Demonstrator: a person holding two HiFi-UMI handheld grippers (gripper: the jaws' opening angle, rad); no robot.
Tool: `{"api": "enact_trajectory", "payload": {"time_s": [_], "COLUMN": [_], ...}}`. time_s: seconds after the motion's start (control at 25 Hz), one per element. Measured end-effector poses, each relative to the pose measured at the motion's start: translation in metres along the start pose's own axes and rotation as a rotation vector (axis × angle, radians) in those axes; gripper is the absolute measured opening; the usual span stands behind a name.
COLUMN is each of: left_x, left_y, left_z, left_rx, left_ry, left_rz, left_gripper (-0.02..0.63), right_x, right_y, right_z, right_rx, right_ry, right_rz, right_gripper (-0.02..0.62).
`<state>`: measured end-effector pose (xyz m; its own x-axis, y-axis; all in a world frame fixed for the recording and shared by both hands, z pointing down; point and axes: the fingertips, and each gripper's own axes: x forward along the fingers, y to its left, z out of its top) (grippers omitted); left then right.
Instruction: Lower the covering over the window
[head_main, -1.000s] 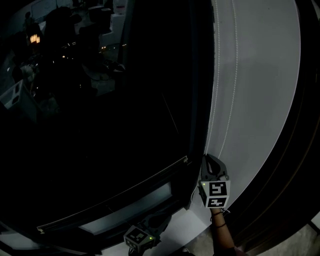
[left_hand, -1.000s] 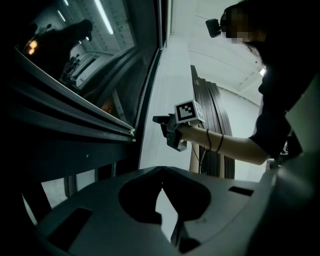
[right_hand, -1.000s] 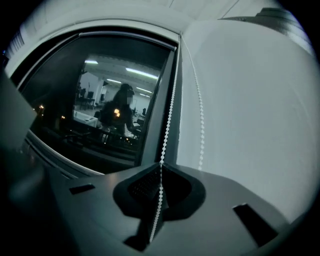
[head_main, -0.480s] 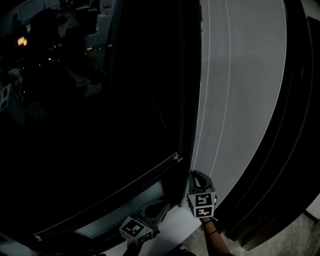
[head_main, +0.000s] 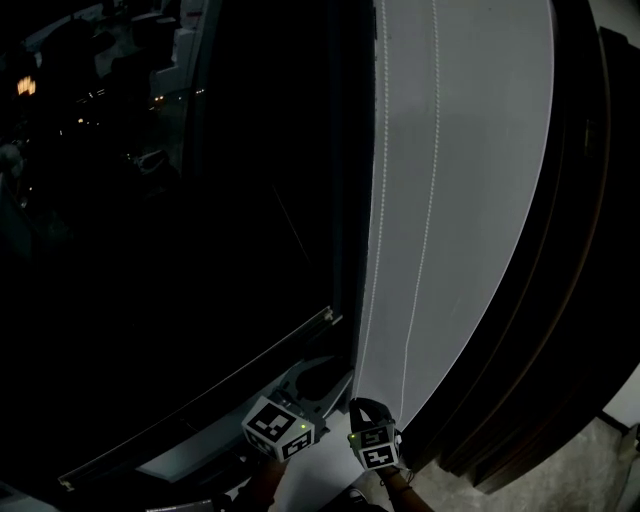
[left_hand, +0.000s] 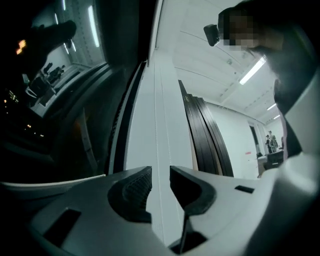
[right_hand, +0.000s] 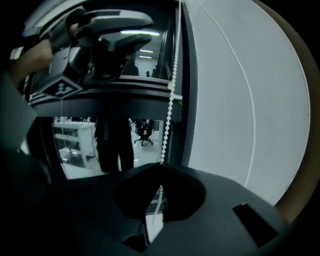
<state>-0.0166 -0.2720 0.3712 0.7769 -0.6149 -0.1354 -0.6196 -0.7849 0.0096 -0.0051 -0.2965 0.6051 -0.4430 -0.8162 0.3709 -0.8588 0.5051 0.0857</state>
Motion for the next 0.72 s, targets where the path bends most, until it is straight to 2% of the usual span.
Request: {"api": "enact_trajectory", "payload": {"time_s": [0.12,0.6,0.68,0.72], "left_x": [0.02,0.062,0.062,0.061], "left_y": [0.0,-0.017,-0.018,-0.018], "left_z": [0.005,0.041,0.042,0.042], "left_rx": [0.006,0.071,0.075,0.073], "left_ry": [-0.017,-0.093,-0.1,-0.104], "left_rz": [-0.028,-0.15,-0.157,-0.159], "left_gripper": [0.104,0.118,0.102,0.054], "right_x": [-0.007,-0.015,-0.016,-0.017], "right_y": [0.003,-0.005,-0.004,-0.005], "right_z": [-0.017,-0.02,-0.021,-0.021], "right_rx": [0.014,0.076,0.077,0.079], "right_ry": [0.018,-0.001,-0.004,-0.006], "right_rz": [0.013,0.038,0.042,0.042], "right_gripper": [0.012,0.012,0.012,0.012]}}
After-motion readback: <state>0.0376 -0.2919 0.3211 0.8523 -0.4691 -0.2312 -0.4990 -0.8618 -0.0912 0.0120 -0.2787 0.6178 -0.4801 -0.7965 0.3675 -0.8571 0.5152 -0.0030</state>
